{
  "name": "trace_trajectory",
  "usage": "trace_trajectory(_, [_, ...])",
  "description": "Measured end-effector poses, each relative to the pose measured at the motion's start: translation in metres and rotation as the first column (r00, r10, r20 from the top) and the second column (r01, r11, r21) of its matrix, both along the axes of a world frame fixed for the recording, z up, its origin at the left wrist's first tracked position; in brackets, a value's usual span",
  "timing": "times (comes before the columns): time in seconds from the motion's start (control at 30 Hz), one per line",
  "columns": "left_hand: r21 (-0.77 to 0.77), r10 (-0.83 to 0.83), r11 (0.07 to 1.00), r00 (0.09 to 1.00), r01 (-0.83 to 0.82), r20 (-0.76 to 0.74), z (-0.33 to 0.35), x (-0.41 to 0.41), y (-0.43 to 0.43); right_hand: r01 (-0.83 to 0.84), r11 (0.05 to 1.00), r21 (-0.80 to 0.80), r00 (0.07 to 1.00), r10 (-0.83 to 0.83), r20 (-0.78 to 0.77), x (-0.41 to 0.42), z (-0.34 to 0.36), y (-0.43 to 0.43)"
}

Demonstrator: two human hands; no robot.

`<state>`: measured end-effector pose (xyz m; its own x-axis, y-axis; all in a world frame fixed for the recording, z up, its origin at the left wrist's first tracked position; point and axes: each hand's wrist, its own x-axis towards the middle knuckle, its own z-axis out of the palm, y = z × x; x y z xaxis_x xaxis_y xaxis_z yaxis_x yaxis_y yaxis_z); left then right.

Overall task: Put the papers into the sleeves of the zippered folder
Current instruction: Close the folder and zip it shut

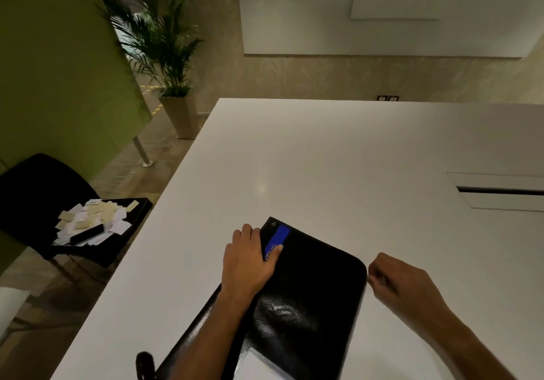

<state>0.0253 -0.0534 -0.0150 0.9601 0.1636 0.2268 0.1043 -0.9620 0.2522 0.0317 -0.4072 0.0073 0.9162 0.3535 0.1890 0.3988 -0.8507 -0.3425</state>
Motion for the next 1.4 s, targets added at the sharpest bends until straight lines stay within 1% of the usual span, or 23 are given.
trace_trajectory(0.07, [-0.031,-0.091,0.995,0.996,0.091,0.012,-0.002,0.008,-0.001,0.021,1.0,0.0,1.0,-0.021,0.008,-0.004,-0.001,-0.011])
trace_trajectory(0.17, [-0.078,-0.187,0.979,0.982,0.188,0.021,-0.002,0.015,-0.006,0.007,1.0,0.01,0.999,-0.007,0.032,-0.01,-0.002,-0.023])
trace_trajectory(0.33, [-0.078,-0.316,0.946,0.949,0.315,0.008,-0.004,0.02,-0.012,-0.049,0.999,0.012,0.997,0.048,0.068,-0.012,0.0,-0.031])
trace_trajectory(0.47, [-0.108,-0.331,0.938,0.944,0.329,0.008,-0.004,0.023,-0.011,-0.052,0.999,0.013,0.989,0.049,0.142,-0.023,0.008,-0.027])
trace_trajectory(0.57, [-0.08,-0.352,0.933,0.936,0.35,-0.009,-0.003,0.025,-0.012,-0.047,0.999,0.01,0.987,0.045,0.155,-0.038,0.01,-0.028])
trace_trajectory(0.73, [0.068,-0.34,0.938,0.94,0.34,-0.005,-0.002,0.031,-0.024,-0.183,0.982,-0.045,0.949,0.188,0.254,-0.06,0.003,-0.044])
trace_trajectory(0.83, [0.061,-0.429,0.901,0.903,0.429,-0.02,-0.005,0.035,-0.03,-0.202,0.975,-0.09,0.93,0.219,0.295,-0.052,-0.001,-0.049])
trace_trajectory(0.97, [0.02,-0.469,0.883,0.883,0.469,0.0,-0.008,0.037,-0.027,-0.153,0.982,-0.109,0.938,0.179,0.296,-0.033,-0.012,-0.041])
trace_trajectory(1.07, [0.01,-0.476,0.879,0.879,0.476,0.011,-0.008,0.037,-0.027,-0.133,0.988,-0.081,0.948,0.15,0.281,-0.021,-0.023,-0.03])
trace_trajectory(1.4, [-0.03,-0.438,0.898,0.898,0.439,0.03,-0.007,0.034,-0.031,-0.13,0.989,-0.065,0.957,0.142,0.252,0.036,-0.027,0.014])
